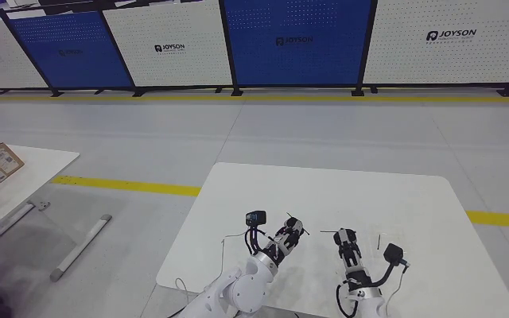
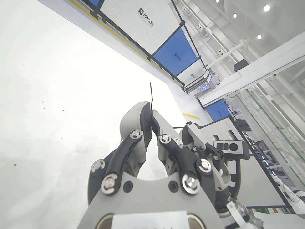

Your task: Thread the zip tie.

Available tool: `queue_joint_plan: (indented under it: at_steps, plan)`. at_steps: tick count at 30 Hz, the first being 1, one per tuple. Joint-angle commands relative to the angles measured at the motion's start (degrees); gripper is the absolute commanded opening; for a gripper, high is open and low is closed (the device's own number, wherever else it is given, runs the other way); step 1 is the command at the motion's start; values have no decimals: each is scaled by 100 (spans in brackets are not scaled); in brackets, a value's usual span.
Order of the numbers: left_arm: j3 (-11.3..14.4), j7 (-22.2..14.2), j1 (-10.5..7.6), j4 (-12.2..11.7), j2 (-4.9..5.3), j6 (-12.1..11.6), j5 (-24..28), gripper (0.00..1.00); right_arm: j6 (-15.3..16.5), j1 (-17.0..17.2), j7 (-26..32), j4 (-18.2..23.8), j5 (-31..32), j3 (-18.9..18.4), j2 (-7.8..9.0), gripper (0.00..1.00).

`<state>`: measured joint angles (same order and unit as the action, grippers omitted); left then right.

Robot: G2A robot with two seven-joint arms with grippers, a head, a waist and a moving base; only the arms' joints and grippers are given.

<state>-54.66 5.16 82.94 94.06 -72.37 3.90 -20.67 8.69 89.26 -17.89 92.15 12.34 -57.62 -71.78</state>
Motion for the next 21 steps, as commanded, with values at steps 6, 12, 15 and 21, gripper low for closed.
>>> queue_joint_plan:
  at_steps: [6,12,15,21]
  plan:
    - [0,0,0,0,0,0,0,0,-1,-1,7,0,1,-1,0,0]
    - [0,0,0,0,0,0,0,0,-1,-1,7,0,1,-1,0,0]
    - [0,0,0,0,0,0,0,0,-1,-1,7,0,1,-1,0,0]
    - [-18,122,2,11,-9,-77,-6,0,-1,-1,7,0,1,-1,0,0]
